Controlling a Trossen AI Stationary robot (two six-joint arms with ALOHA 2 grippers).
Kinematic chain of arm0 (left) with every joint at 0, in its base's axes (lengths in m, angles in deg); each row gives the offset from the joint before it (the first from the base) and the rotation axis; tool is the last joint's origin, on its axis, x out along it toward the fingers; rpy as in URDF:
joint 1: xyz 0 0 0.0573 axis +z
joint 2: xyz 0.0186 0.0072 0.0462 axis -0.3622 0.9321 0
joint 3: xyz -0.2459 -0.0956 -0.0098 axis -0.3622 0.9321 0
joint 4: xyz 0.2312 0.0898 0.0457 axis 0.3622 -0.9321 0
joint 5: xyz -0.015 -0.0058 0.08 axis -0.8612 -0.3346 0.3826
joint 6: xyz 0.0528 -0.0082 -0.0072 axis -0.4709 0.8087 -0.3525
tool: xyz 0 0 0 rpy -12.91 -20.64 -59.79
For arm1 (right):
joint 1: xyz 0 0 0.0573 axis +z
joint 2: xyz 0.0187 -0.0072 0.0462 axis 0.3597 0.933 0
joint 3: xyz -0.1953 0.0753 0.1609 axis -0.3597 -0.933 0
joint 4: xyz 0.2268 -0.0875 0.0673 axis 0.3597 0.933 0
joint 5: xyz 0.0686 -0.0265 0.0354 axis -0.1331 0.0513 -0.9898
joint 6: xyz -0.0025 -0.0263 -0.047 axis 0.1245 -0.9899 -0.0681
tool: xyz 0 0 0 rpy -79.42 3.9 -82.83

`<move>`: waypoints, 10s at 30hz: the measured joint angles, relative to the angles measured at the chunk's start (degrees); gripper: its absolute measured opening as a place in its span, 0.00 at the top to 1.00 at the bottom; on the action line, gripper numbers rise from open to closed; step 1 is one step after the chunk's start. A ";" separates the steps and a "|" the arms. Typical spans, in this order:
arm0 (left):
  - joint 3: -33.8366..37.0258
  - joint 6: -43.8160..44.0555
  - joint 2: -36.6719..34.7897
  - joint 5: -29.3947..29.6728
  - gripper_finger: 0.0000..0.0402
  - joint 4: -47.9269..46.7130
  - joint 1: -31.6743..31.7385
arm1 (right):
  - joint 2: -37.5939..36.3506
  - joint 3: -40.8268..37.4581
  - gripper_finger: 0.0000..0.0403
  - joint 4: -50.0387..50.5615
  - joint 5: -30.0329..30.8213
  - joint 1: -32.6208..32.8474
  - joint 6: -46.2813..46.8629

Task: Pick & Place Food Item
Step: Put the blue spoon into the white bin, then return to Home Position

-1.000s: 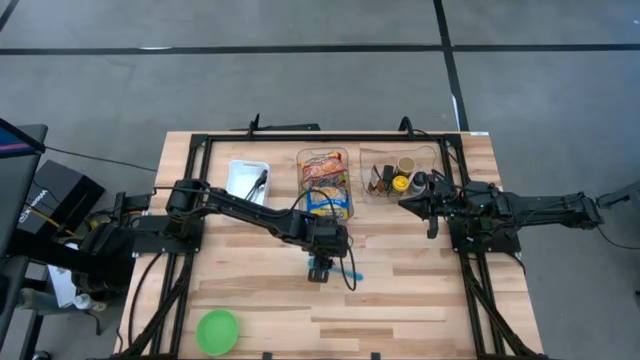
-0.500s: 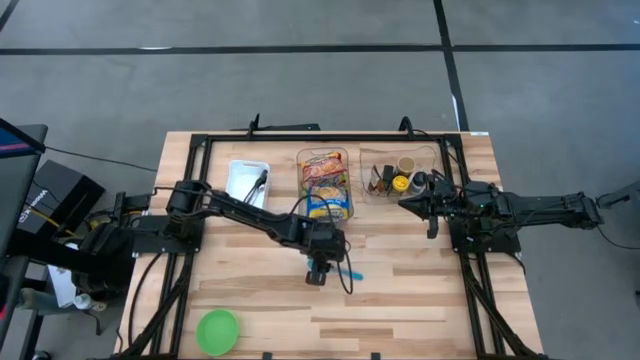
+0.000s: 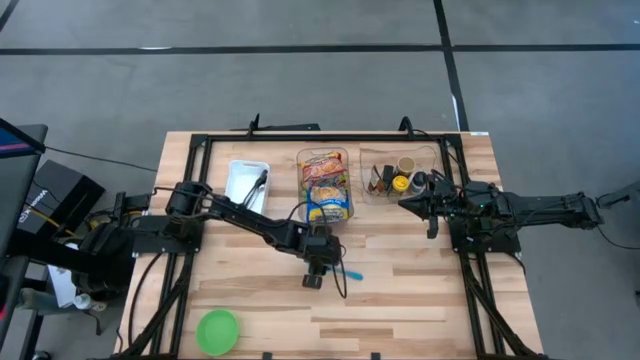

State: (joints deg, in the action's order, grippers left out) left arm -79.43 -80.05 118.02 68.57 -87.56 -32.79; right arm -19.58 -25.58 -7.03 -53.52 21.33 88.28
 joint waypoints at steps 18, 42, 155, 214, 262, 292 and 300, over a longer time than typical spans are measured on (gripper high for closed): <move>-0.04 -0.42 0.48 0.22 0.66 1.28 -0.17 | 0.00 0.00 1.00 -0.01 0.01 -0.01 0.00; -0.13 -0.43 3.01 -0.54 0.73 4.21 -0.94 | 0.00 0.00 1.00 0.06 -0.01 0.01 0.00; -0.11 0.09 -15.98 1.57 0.94 7.58 -3.77 | 0.00 0.03 1.00 0.05 0.01 0.00 -0.01; 36.30 37.06 -57.02 32.89 0.93 -20.22 31.40 | 0.00 0.02 1.00 0.08 0.00 0.00 -0.01; 51.52 39.24 -57.02 22.75 0.85 -1.96 32.22 | 0.00 0.02 1.00 0.08 0.01 0.01 0.00; 51.47 29.35 -81.49 -10.52 0.99 28.96 31.53 | 0.00 0.02 1.00 0.07 -0.01 -0.01 0.00; 51.47 11.22 -81.79 -5.32 1.00 23.97 28.89 | 0.00 0.00 1.00 0.07 -0.01 -0.01 -0.01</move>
State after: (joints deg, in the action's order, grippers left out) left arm -27.96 -68.84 36.23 63.24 -63.59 -3.90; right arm -19.58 -25.58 -6.96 -53.53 21.31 88.27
